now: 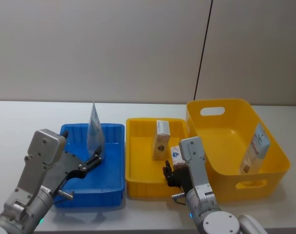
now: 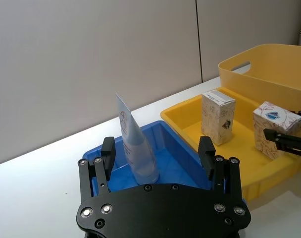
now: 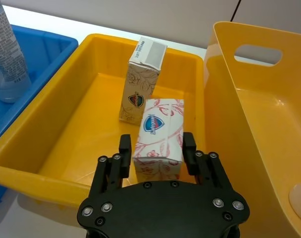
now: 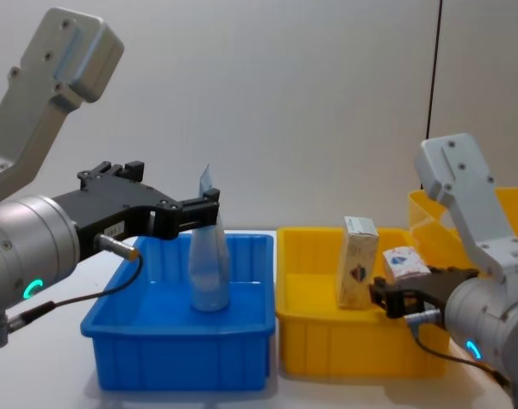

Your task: Bimanual collaborative sorting of washing and personal care products

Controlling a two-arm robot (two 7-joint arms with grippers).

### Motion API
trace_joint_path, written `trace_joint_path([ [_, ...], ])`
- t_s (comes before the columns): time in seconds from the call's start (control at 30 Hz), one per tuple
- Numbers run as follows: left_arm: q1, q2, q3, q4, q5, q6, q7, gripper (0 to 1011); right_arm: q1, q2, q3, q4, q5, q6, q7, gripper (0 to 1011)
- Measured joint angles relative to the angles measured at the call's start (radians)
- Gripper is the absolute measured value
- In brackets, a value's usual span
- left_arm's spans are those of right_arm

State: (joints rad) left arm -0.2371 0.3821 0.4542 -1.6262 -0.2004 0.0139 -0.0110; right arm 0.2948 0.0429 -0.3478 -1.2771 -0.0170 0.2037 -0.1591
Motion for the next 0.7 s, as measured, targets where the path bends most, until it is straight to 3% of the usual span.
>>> trace_joint_path([
  [0.07, 0.0, 0.0, 0.0, 0.0, 0.0, 0.0, 0.0, 1001, 0.0, 0.0, 0.0, 0.0, 0.0, 0.0, 0.0, 614],
  [0.17, 0.0, 0.0, 0.0, 0.0, 0.0, 0.0, 0.0, 1001, 0.001, -0.001, 0.0, 0.002, -0.001, -0.001, 0.001, 474],
  [0.33, 0.0, 0.0, 0.0, 0.0, 0.0, 0.0, 0.0, 1001, 0.001, -0.001, 0.0, 0.003, -0.001, -0.001, 0.001, 373],
  [0.7, 0.0, 0.0, 0.0, 0.0, 0.0, 0.0, 0.0, 1001, -0.002, 0.004, 0.001, -0.016, 0.006, -0.056, 0.037, 329],
])
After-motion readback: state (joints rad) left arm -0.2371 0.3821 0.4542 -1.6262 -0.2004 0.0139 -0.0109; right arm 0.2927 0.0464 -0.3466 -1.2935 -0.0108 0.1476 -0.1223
